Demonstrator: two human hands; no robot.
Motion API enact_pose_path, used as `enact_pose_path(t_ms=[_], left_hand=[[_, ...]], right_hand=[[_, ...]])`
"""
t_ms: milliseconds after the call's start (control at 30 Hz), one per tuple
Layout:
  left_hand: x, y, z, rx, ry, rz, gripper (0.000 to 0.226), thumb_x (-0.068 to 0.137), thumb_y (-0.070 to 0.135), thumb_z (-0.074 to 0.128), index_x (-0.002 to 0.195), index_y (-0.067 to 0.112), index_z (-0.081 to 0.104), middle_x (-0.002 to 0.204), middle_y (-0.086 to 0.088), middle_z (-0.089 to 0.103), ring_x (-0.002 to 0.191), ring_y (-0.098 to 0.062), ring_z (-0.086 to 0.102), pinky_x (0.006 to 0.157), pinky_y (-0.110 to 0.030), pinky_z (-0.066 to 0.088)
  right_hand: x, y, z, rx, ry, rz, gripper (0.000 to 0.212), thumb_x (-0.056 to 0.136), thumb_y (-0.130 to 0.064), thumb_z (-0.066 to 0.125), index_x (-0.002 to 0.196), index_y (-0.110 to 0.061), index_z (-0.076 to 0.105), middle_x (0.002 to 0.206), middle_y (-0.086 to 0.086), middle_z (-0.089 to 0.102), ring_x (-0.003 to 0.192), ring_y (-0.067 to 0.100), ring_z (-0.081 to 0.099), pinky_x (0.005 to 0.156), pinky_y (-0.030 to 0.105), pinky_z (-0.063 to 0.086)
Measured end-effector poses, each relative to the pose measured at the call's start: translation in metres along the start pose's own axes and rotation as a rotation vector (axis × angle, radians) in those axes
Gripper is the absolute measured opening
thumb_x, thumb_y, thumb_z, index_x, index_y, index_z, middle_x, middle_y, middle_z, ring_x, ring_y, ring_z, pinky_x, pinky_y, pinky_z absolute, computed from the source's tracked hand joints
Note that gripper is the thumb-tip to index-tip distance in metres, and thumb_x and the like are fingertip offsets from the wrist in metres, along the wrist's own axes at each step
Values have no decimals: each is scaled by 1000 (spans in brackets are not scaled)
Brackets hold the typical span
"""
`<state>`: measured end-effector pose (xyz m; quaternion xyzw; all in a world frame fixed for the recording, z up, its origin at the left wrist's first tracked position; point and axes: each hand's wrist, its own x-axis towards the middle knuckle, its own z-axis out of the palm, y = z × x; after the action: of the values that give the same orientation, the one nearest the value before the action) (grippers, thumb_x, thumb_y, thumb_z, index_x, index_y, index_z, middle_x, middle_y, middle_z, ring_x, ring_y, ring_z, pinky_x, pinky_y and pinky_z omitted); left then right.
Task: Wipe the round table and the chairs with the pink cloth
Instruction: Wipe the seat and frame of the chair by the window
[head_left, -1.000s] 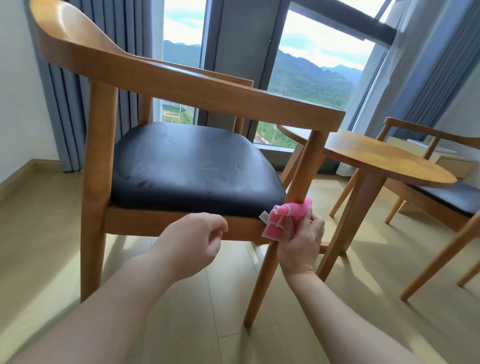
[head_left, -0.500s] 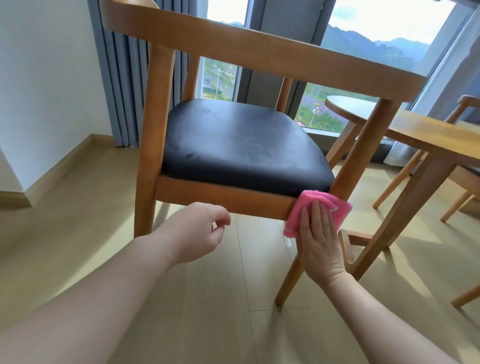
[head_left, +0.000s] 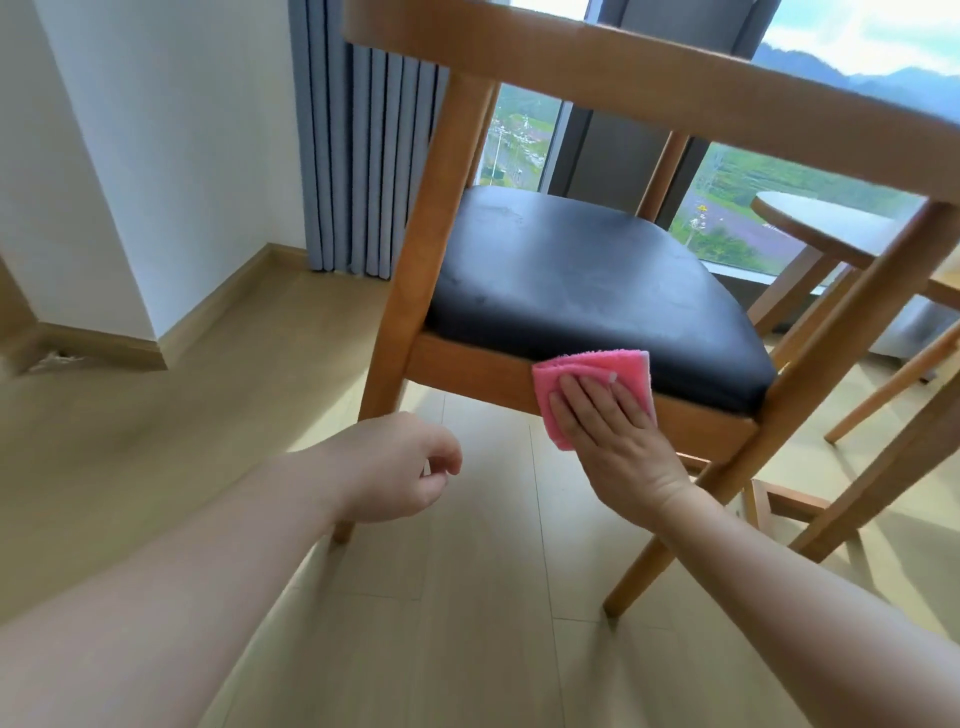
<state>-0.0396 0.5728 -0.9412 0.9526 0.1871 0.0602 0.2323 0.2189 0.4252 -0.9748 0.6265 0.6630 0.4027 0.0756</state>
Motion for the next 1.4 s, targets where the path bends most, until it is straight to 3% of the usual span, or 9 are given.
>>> enact_pose_path(t_ms=[233,333,600,800,900,1033,1167,1300,1400], left_hand=[[-36,-32,-19,26,-16,-101,17,86,40,55,75,29,61,72,15,59,66,-5,57,63,-27,52],[-48,-46,-24,16,44,-136,31,85,41,58,61,23,51,59,10,51,54,-8,45,51,-24,39],[-46,-55,-27,10,135,-149,40,83,32,58,53,17,37,52,5,38,52,-14,34,51,-29,33],[-24,-36,-15,32,140,-67,40,81,33,57,50,19,36,49,4,39,50,-14,37,52,-30,35],[-11,-26,-6,23,139,-14,38,81,32,57,51,18,37,48,4,39,49,-13,36,50,-27,32],[4,-13,9,3,124,18,33,80,35,56,51,24,43,46,8,41,46,-11,36,46,-25,33],[19,8,20,20,82,73,28,82,39,55,54,38,50,50,14,48,45,-8,42,45,-19,31],[32,24,31,26,68,103,38,84,39,57,49,30,47,46,12,46,44,-8,42,45,-17,30],[37,34,38,30,38,105,39,87,39,58,51,27,48,49,9,48,47,-8,46,45,-17,34]], right_hand=[[83,-45,-12,43,62,-161,72,85,-9,33,152,-7,8,160,9,3,148,22,-4,120,40,-8],[102,-62,-13,45,61,-169,66,88,-8,14,154,-8,5,162,8,-4,149,25,-4,120,40,-10],[105,-54,-10,-10,4,-262,65,90,-8,7,154,-9,-3,161,7,-12,148,24,-11,119,41,-12],[69,-22,-13,-60,-73,-292,68,91,-16,31,153,-13,3,159,6,-11,148,24,-10,120,42,-10],[40,0,-17,-57,-43,-290,71,86,-13,45,151,-13,18,159,5,6,147,24,4,120,42,1],[0,28,-23,-156,-75,-306,67,85,-9,42,150,-15,26,158,5,17,146,24,15,119,43,5],[-38,57,-24,-185,-69,-281,58,91,-5,38,148,-15,33,156,5,25,148,23,6,119,43,6],[-71,77,-21,-176,-43,-240,58,87,2,44,143,-14,42,151,4,35,149,19,-6,117,43,11],[-94,87,-22,-175,-17,-218,62,89,3,48,147,-15,36,159,0,18,149,19,-6,118,42,10]])
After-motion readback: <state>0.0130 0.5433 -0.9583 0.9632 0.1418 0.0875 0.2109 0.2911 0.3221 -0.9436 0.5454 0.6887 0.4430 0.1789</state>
